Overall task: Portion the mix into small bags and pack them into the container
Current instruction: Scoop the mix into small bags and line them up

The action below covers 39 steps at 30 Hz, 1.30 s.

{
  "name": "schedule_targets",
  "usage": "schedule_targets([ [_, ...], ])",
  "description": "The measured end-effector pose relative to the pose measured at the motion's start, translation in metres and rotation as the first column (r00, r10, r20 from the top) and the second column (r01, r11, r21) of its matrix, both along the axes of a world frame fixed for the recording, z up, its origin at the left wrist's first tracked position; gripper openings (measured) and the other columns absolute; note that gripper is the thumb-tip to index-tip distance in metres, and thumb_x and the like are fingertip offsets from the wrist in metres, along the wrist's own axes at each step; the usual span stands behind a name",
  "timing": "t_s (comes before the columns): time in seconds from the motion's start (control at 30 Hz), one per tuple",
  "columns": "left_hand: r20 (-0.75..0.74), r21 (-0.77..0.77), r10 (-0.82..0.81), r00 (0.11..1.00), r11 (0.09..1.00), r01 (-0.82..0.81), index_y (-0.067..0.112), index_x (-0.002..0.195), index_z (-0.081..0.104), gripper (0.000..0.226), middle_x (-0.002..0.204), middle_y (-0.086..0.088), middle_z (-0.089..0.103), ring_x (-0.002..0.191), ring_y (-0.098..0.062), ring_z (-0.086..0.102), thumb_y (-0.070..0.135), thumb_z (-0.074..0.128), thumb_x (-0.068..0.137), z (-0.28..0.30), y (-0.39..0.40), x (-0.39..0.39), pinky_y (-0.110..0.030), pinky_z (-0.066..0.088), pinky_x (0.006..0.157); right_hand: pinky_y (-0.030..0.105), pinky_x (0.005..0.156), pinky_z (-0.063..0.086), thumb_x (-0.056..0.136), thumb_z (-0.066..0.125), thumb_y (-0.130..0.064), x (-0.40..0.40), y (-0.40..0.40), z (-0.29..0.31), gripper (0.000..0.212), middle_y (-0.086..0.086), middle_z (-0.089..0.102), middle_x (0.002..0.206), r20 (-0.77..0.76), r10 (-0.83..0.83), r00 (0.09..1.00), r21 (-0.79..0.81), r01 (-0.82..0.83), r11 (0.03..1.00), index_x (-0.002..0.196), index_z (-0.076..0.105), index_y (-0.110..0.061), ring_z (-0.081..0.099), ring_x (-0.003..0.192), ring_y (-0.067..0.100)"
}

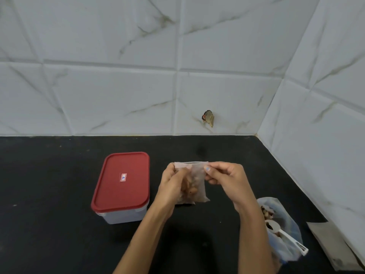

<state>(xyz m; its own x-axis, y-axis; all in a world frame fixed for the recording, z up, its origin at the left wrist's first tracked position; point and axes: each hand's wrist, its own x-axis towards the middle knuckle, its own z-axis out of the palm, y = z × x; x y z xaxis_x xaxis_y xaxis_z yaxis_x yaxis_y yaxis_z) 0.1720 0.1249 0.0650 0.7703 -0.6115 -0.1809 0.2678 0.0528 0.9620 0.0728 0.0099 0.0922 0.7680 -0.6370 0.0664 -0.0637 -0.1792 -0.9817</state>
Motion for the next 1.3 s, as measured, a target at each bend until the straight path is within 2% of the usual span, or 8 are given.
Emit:
schedule_targets([
  [0.1, 0.067, -0.071, -0.034, 0.997, 0.997, 0.038, -0.001, 0.103, 0.065, 0.022, 0.092, -0.019, 0.069, 0.082, -0.024, 0.065, 0.018, 0.059, 0.092, -0.005, 0.004, 0.003, -0.029, 0.054, 0.061, 0.02, 0.063, 0.052, 0.083, 0.068, -0.006, -0.002, 0.002, -0.012, 0.011, 0.007, 0.072, 0.072, 0.095, -0.054, 0.994, 0.125, 0.042, 0.991, 0.085, 0.074, -0.015, 0.065, 0.067, 0.012],
  [0.2, 0.092, -0.12, -0.042, 0.995, 0.991, 0.053, 0.002, 0.096, 0.07, 0.019, 0.084, -0.012, 0.072, 0.077, -0.021, 0.067, 0.017, 0.061, 0.089, -0.007, 0.005, 0.004, -0.031, 0.055, 0.063, 0.023, 0.065, 0.052, 0.082, 0.068, -0.007, -0.003, -0.001, -0.019, 0.008, 0.008, 0.072, 0.073, 0.106, -0.048, 0.993, 0.16, 0.031, 0.987, 0.081, 0.074, -0.013, 0.065, 0.07, 0.014],
  [0.33, 0.131, -0.163, -0.102, 0.986, 0.979, 0.123, 0.001, 0.095, 0.071, 0.025, 0.078, -0.007, 0.071, 0.071, -0.013, 0.068, 0.021, 0.061, 0.082, -0.005, 0.004, 0.005, -0.023, 0.053, 0.058, 0.027, 0.071, 0.052, 0.087, 0.062, -0.006, -0.004, -0.008, -0.026, 0.012, 0.002, 0.071, 0.075, 0.139, -0.048, 0.989, 0.173, 0.023, 0.985, 0.08, 0.071, -0.011, 0.064, 0.075, 0.013],
  [0.47, 0.045, -0.215, -0.046, 0.998, 0.975, 0.055, 0.0, 0.08, 0.07, 0.009, 0.064, -0.007, 0.069, 0.058, -0.013, 0.066, 0.007, 0.065, 0.081, -0.001, -0.002, 0.001, -0.022, 0.052, 0.05, 0.034, 0.075, 0.053, 0.092, 0.054, -0.004, 0.002, -0.009, -0.031, 0.019, 0.0, 0.069, 0.076, 0.216, -0.079, 0.973, 0.259, 0.021, 0.966, 0.078, 0.066, -0.009, 0.065, 0.08, 0.017],
  [0.8, 0.013, -0.198, 0.021, 1.0, 0.98, -0.018, 0.005, 0.067, 0.053, 0.022, 0.058, -0.004, 0.058, 0.056, -0.015, 0.059, 0.003, 0.056, 0.088, 0.001, -0.008, 0.005, -0.024, 0.05, 0.048, 0.042, 0.078, 0.05, 0.092, 0.054, -0.009, 0.01, -0.004, -0.032, 0.015, 0.011, 0.066, 0.081, 0.248, -0.019, 0.969, 0.178, -0.027, 0.984, 0.087, 0.066, -0.001, 0.062, 0.081, 0.022],
  [0.87, 0.027, -0.237, -0.003, 1.0, 0.971, 0.01, 0.007, 0.073, 0.054, 0.013, 0.06, -0.002, 0.057, 0.056, -0.013, 0.057, 0.009, 0.066, 0.077, 0.001, -0.004, 0.006, -0.023, 0.049, 0.047, 0.046, 0.08, 0.051, 0.092, 0.055, -0.011, 0.01, -0.003, -0.031, 0.015, 0.014, 0.067, 0.085, 0.244, 0.012, 0.97, 0.158, -0.052, 0.986, 0.09, 0.066, 0.0, 0.063, 0.083, 0.024],
  [0.97, 0.078, -0.205, -0.064, 0.995, 0.976, 0.079, 0.009, 0.09, 0.064, 0.029, 0.075, -0.003, 0.066, 0.07, -0.015, 0.065, 0.014, 0.081, 0.067, -0.001, -0.002, 0.005, -0.023, 0.052, 0.055, 0.048, 0.082, 0.051, 0.091, 0.056, -0.012, 0.007, -0.004, -0.03, 0.014, 0.014, 0.068, 0.09, 0.233, 0.032, 0.972, 0.159, -0.07, 0.985, 0.09, 0.067, -0.004, 0.064, 0.087, 0.027],
  [1.3, 0.167, -0.173, -0.112, 0.98, 0.975, 0.141, 0.001, 0.087, 0.07, 0.009, 0.078, -0.007, 0.07, 0.074, -0.014, 0.068, 0.008, 0.067, 0.082, -0.003, 0.0, 0.0, -0.02, 0.052, 0.059, 0.049, 0.088, 0.052, 0.09, 0.057, -0.005, 0.002, 0.0, -0.031, 0.012, 0.013, 0.069, 0.098, 0.233, 0.018, 0.972, 0.233, -0.074, 0.97, 0.094, 0.067, -0.009, 0.065, 0.098, 0.031],
])
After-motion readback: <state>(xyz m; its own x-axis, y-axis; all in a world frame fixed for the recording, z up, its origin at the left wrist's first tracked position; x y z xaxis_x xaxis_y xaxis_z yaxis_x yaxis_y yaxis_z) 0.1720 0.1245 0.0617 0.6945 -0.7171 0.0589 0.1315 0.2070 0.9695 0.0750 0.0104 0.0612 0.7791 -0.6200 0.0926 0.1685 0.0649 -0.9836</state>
